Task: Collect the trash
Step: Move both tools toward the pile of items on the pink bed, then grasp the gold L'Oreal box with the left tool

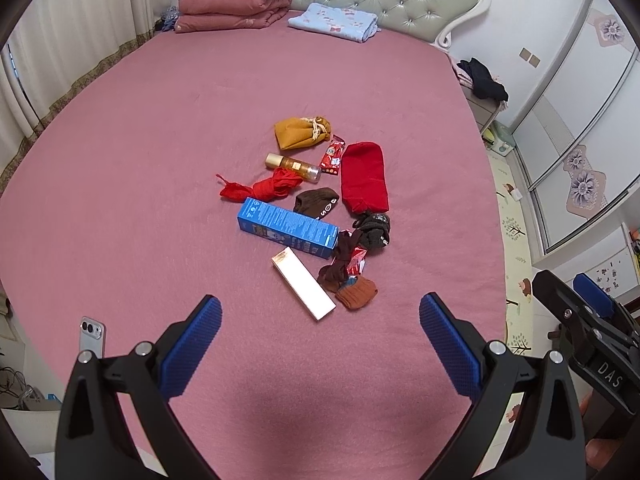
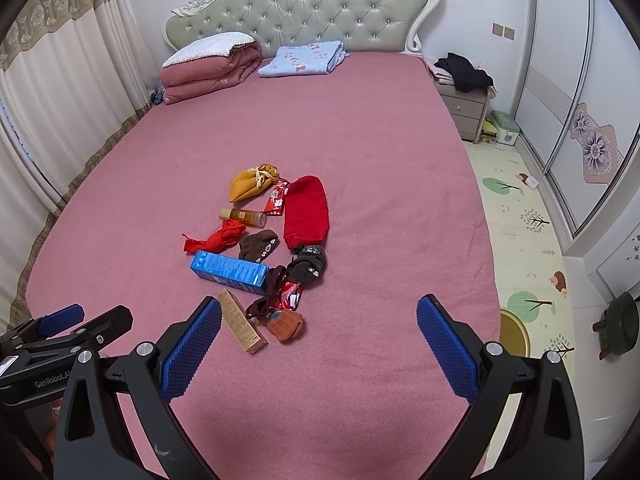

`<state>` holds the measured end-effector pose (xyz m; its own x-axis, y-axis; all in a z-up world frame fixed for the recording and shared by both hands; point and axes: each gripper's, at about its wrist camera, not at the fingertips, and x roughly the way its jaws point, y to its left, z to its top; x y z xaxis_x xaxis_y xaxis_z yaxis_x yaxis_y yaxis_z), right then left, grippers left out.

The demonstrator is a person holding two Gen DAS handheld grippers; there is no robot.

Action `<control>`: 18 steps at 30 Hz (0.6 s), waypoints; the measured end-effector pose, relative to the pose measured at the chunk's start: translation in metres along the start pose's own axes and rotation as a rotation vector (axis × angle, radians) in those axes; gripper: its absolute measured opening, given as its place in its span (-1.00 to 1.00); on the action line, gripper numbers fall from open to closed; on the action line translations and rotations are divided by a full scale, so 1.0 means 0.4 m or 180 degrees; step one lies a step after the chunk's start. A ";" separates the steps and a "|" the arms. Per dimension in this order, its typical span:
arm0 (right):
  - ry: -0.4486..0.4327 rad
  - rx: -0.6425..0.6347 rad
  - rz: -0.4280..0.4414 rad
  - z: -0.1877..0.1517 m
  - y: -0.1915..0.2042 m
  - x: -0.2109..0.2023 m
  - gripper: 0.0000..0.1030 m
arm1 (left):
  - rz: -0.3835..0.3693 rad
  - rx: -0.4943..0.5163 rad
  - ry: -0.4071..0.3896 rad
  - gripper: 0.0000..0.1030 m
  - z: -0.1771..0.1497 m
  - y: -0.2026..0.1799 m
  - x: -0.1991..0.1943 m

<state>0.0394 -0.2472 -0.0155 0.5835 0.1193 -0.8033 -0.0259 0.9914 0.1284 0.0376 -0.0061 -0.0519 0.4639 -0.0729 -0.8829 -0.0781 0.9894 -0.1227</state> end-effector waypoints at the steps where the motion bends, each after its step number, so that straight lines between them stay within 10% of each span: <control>1: 0.0010 -0.0002 0.0006 0.000 0.000 0.002 0.84 | 0.0001 -0.0006 0.0006 0.92 0.000 0.000 0.003; 18: 0.0377 -0.0242 0.0026 0.002 0.011 0.171 0.84 | 0.0078 -0.0438 0.0468 0.92 0.010 0.063 0.173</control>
<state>0.0798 -0.2349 -0.0697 0.4834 0.1285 -0.8659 -0.0943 0.9911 0.0944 0.0712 0.0143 -0.1145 0.3272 -0.0765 -0.9418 -0.2123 0.9653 -0.1522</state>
